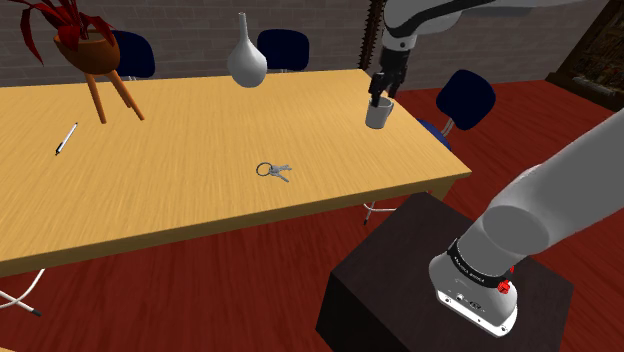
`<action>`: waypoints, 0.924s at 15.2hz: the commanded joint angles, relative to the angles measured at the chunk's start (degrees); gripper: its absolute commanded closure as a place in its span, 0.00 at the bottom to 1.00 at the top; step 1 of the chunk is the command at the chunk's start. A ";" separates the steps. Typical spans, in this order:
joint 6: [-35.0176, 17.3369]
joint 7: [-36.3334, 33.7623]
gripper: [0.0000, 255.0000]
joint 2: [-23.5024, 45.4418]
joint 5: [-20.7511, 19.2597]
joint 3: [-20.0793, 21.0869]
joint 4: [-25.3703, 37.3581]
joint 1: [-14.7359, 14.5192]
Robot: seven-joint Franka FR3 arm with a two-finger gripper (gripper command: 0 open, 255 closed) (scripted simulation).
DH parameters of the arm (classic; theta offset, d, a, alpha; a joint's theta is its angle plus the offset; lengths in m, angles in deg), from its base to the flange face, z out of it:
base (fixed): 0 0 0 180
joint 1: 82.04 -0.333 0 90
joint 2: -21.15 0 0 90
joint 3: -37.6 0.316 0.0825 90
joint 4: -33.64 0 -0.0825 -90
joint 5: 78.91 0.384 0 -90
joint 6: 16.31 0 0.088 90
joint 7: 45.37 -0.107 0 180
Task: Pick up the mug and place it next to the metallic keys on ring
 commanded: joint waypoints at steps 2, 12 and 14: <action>-3.02 2.29 0.00 5.48 0.01 -1.36 2.83 0.72; -8.95 9.06 0.00 22.46 2.40 -3.96 14.72 3.66; -10.34 9.18 0.00 23.16 2.58 -3.94 14.00 3.75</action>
